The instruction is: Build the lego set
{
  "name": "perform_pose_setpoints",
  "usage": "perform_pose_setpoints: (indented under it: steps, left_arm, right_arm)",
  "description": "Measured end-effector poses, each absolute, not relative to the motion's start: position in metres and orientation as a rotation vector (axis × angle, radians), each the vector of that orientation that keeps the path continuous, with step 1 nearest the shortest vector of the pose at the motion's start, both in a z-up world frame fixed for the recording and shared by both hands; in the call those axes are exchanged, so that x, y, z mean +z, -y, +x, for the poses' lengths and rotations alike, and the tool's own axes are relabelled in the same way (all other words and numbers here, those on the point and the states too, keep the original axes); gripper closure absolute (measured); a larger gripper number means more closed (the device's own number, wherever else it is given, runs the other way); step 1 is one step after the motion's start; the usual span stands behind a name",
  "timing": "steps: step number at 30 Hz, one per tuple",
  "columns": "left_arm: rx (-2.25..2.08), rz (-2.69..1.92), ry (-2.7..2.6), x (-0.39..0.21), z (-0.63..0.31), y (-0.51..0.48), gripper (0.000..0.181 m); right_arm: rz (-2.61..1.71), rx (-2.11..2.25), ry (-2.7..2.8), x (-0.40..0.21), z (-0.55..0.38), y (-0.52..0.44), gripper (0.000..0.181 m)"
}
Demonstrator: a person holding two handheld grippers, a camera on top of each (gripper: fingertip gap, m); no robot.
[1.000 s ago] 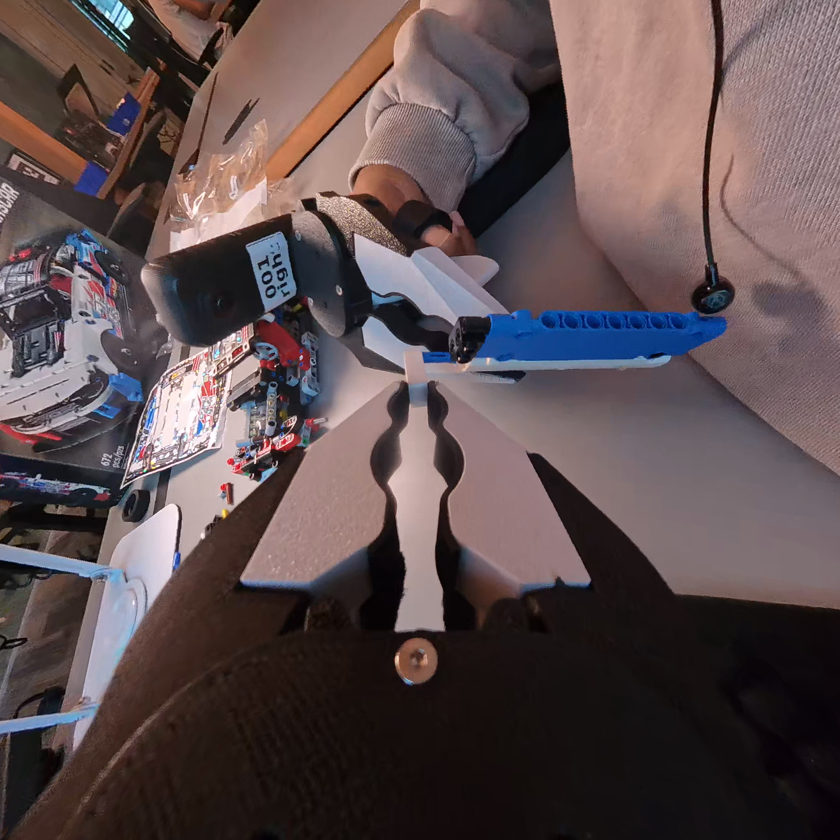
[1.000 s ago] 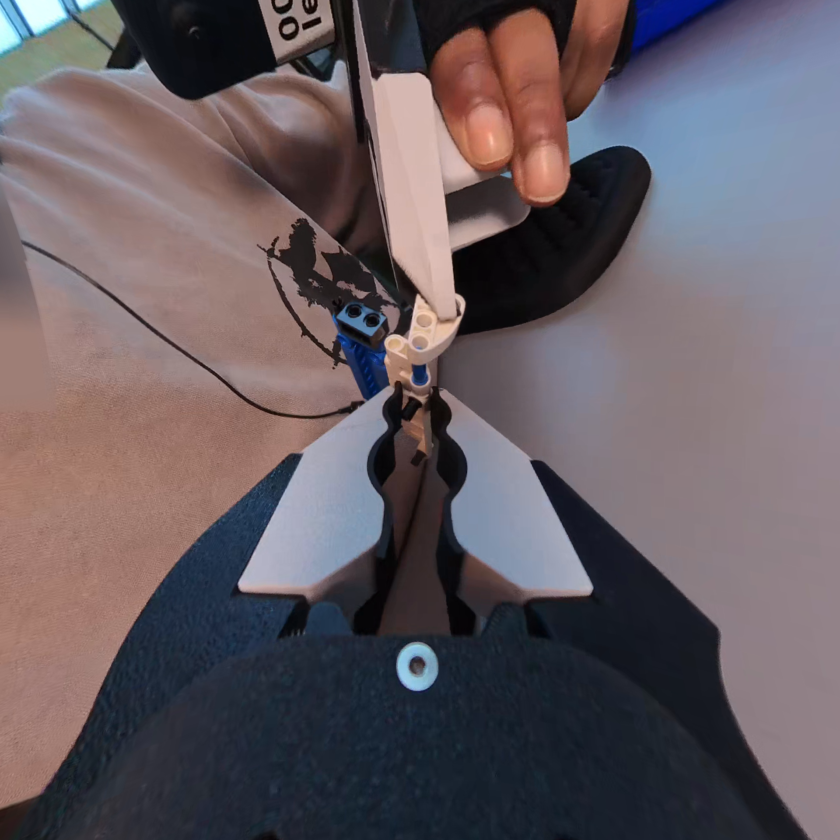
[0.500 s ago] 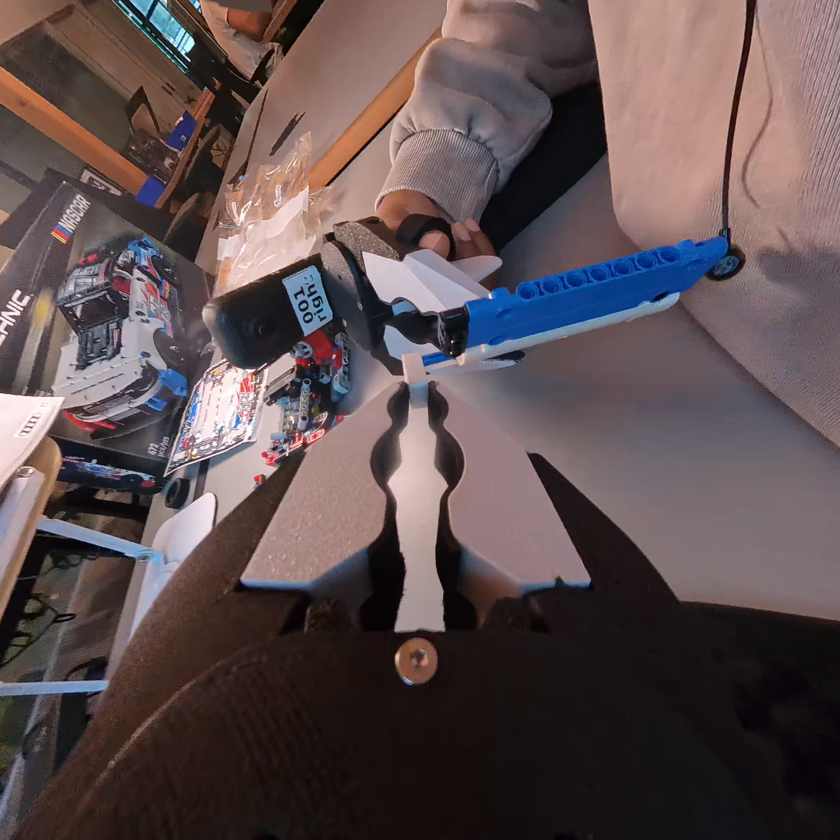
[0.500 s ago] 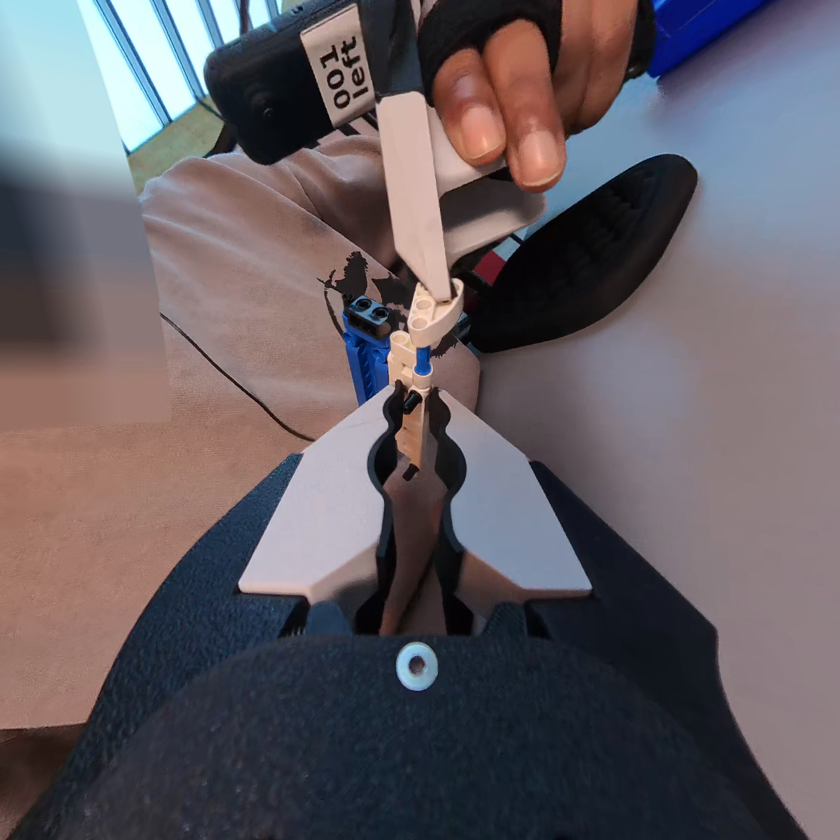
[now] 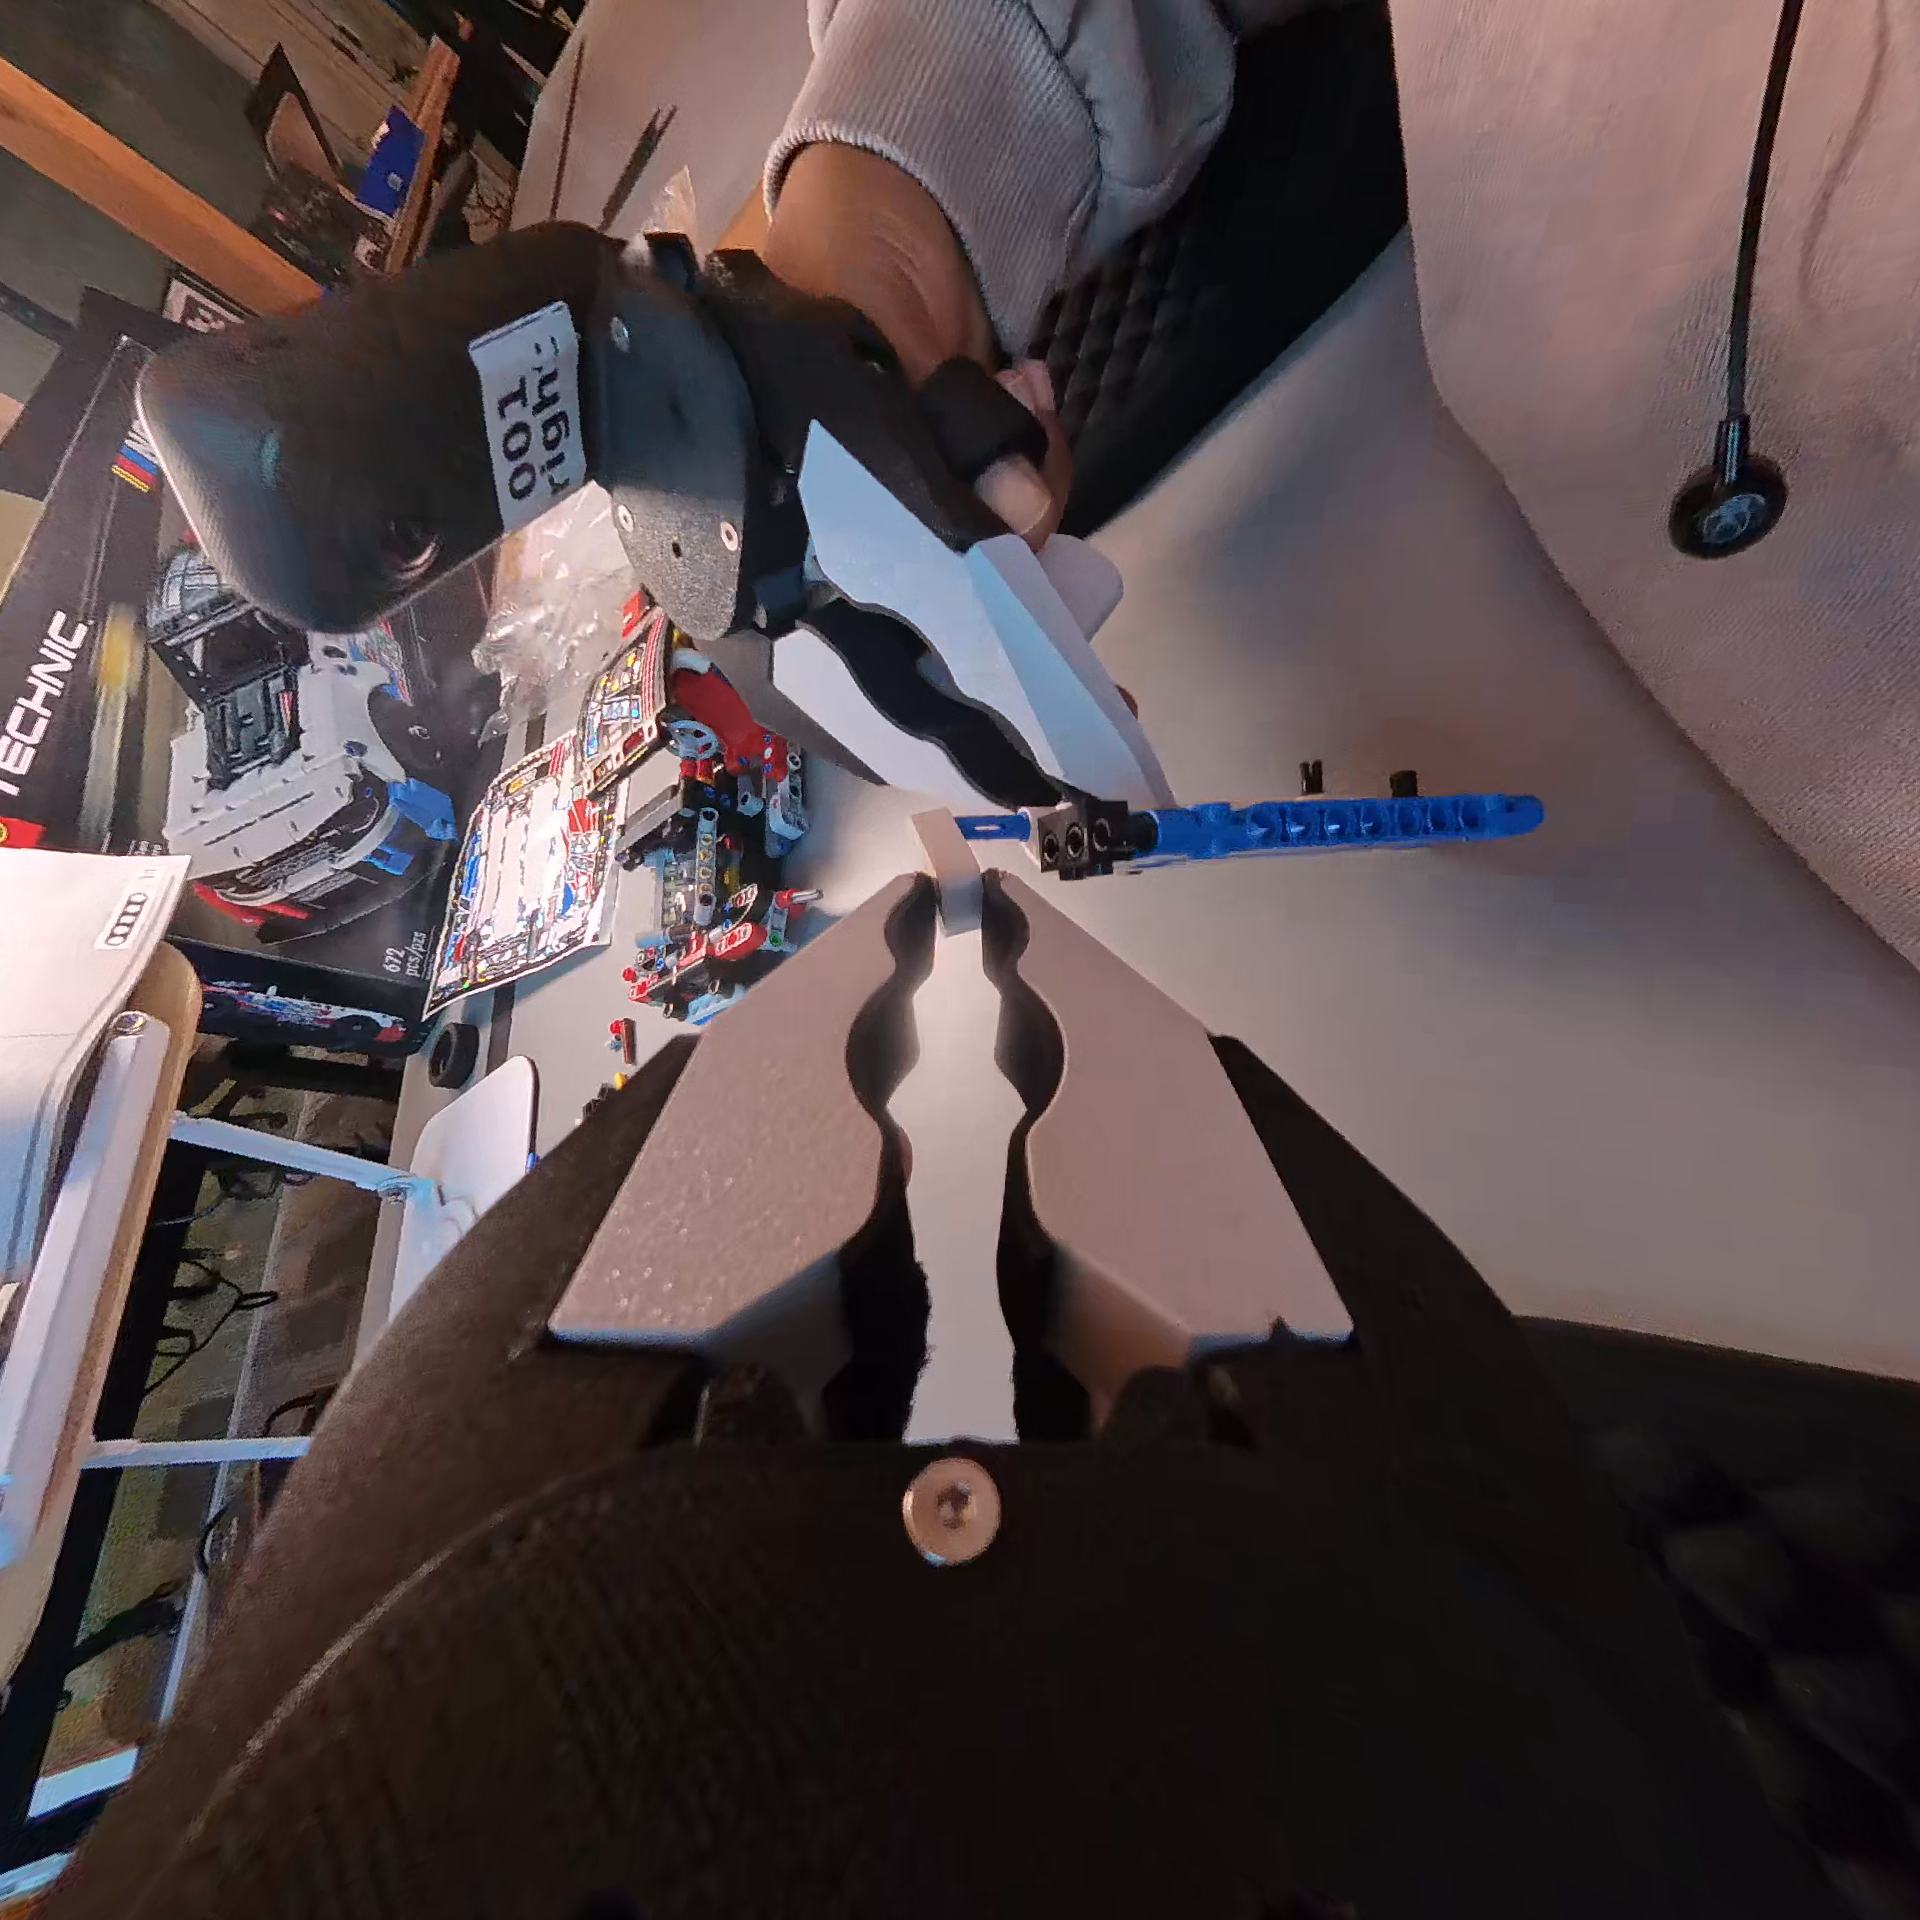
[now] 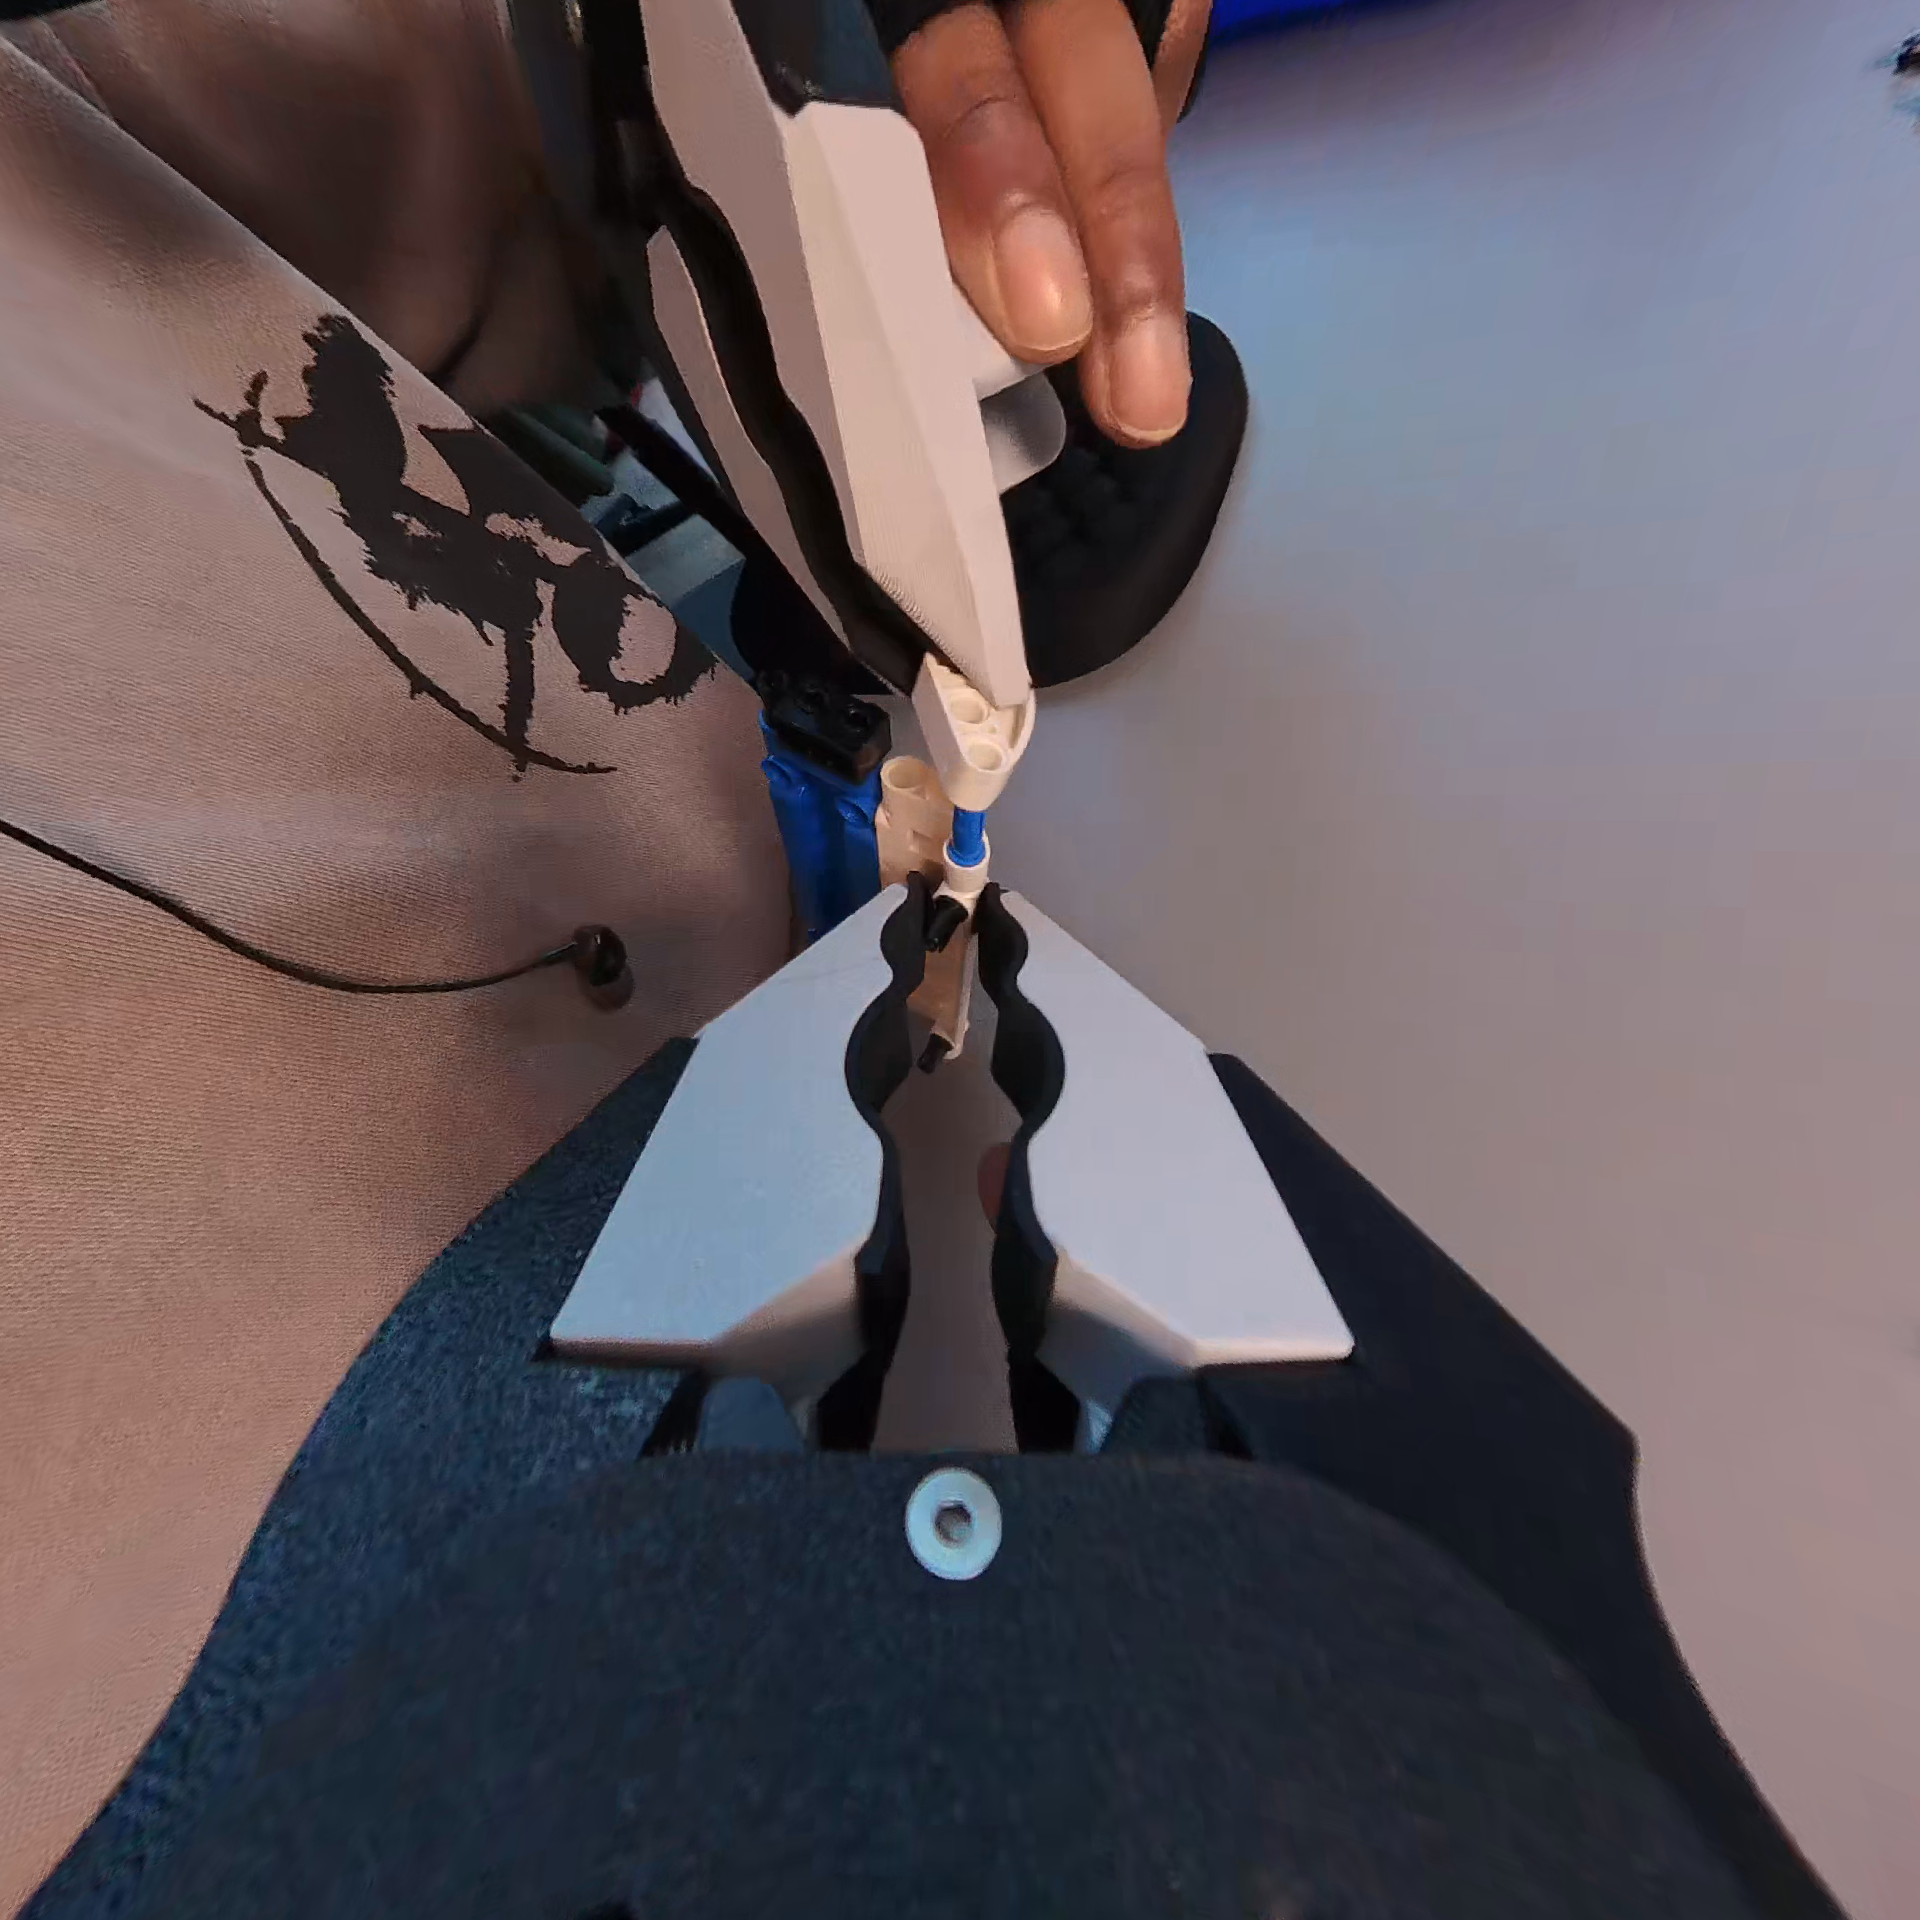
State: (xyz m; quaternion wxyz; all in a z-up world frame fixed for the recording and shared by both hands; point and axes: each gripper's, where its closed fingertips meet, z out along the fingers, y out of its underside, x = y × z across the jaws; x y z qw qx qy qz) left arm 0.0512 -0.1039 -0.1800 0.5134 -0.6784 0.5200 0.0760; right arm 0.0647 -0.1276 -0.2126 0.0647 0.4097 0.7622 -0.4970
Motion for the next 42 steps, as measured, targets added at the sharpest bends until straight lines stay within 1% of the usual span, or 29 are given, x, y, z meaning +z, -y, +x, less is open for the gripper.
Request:
perform_pose_setpoints:
  steps: [3,7,10,14,23,29,39,42]
  left_arm:
    - [0.254,-1.562,-1.272,-0.176,0.054,0.106,0.174]
    - [0.503,-1.431,-1.419,-0.175,0.055,0.106,0.174]
    - [0.679,-1.329,-1.480,-0.168,0.051,0.103,0.175]
    - [0.815,-1.238,-1.547,-0.163,0.047,0.102,0.175]
    - [0.916,-1.136,-1.554,-0.146,0.049,0.105,0.175]
    - [0.933,-1.089,-1.532,-0.137,0.055,0.108,0.175]
    - [0.982,-1.030,-1.558,-0.131,0.059,0.110,0.175]
    - [0.985,-1.027,-1.579,-0.133,0.059,0.110,0.175]
  right_arm:
    - [1.196,-1.541,-2.346,-0.209,0.066,0.130,0.175]
    - [1.125,-1.517,-2.545,-0.214,0.064,0.127,0.175]
    - [1.124,-1.534,-2.594,-0.208,0.058,0.124,0.175]
    - [1.098,-1.569,-2.766,-0.205,0.046,0.119,0.175]
    - [1.013,-1.690,-3.097,-0.187,0.034,0.117,0.175]
    - [0.911,-1.790,-3.117,-0.178,0.038,0.122,0.175]
    - [0.832,-1.824,-3.122,-0.170,0.044,0.128,0.176]
    - [0.819,-1.777,-3.142,-0.173,0.044,0.128,0.176]
